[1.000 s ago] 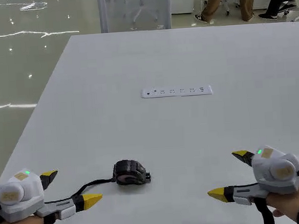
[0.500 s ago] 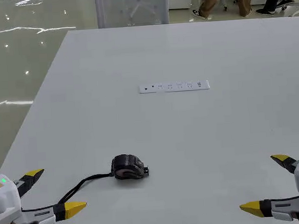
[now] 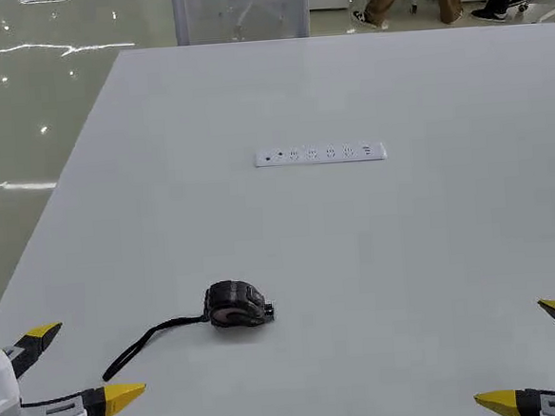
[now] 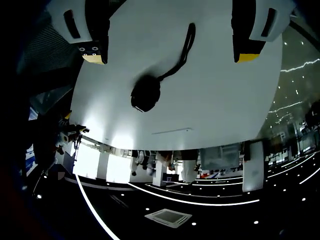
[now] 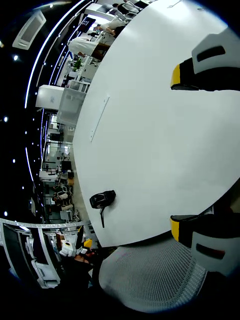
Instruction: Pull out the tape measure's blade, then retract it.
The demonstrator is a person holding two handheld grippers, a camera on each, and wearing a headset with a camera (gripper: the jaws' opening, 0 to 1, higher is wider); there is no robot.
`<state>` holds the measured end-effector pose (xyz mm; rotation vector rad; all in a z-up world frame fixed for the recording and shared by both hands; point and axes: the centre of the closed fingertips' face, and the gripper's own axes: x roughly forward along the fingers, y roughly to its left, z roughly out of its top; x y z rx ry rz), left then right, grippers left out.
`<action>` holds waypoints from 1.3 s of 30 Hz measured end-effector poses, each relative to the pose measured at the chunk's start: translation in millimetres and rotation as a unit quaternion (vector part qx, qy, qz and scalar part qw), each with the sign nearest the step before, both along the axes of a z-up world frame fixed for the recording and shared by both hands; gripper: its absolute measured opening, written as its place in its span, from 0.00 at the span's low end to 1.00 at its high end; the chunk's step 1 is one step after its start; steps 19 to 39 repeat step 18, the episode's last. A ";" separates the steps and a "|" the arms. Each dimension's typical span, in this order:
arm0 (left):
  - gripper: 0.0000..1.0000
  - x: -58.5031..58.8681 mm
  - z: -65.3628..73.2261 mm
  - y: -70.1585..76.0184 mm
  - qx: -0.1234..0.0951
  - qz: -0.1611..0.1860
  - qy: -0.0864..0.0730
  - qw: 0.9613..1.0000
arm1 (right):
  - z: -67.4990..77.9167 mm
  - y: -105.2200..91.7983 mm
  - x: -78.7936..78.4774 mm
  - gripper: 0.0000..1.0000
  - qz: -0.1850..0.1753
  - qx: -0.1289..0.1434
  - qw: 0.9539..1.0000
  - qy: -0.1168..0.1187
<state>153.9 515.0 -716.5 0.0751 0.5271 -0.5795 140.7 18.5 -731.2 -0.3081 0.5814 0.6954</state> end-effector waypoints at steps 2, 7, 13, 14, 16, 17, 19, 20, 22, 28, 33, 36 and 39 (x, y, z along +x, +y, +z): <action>1.00 -1.5 1.6 -1.7 0.004 -0.009 -0.010 1.000 | 1.8 0.4 -0.6 1.00 0.001 -0.001 1.000 0.001; 1.00 -0.6 1.2 0.4 0.002 -0.004 -0.015 1.000 | 6.5 3.7 -1.5 1.00 0.006 -0.003 1.000 0.000; 1.00 0.0 1.1 -0.4 0.004 -0.006 -0.013 1.000 | 8.4 6.1 -0.2 1.00 0.009 -0.004 1.000 0.001; 1.00 0.5 2.3 -0.8 0.004 -0.009 -0.017 1.000 | 9.5 7.6 0.0 1.00 0.009 -0.003 1.000 0.000; 1.00 1.3 3.5 -0.4 0.002 -0.009 -0.018 1.000 | 10.0 8.8 0.9 1.00 0.011 -0.001 1.000 0.001; 1.00 2.2 4.0 0.5 0.001 -0.006 -0.019 1.000 | 9.7 10.4 1.0 1.00 0.013 -0.002 1.000 0.001; 1.00 2.9 4.1 1.8 -0.002 0.002 -0.018 1.000 | 10.1 12.3 0.8 1.00 0.016 -0.002 1.000 0.001; 1.00 2.9 4.1 1.8 -0.002 0.002 -0.018 1.000 | 10.1 12.3 0.8 1.00 0.016 -0.002 1.000 0.001; 1.00 2.9 4.1 1.8 -0.002 0.002 -0.018 1.000 | 10.1 12.3 0.8 1.00 0.016 -0.002 1.000 0.001; 1.00 2.9 4.1 1.8 -0.002 0.002 -0.018 1.000 | 10.1 12.3 0.8 1.00 0.016 -0.002 1.000 0.001; 1.00 2.9 4.1 1.8 -0.002 0.002 -0.018 1.000 | 10.1 12.3 0.8 1.00 0.016 -0.002 1.000 0.001; 1.00 2.9 4.1 1.8 -0.002 0.002 -0.018 1.000 | 10.1 12.3 0.8 1.00 0.016 -0.002 1.000 0.001; 1.00 2.9 4.1 1.8 -0.002 0.002 -0.018 1.000 | 10.1 12.3 0.8 1.00 0.016 -0.002 1.000 0.001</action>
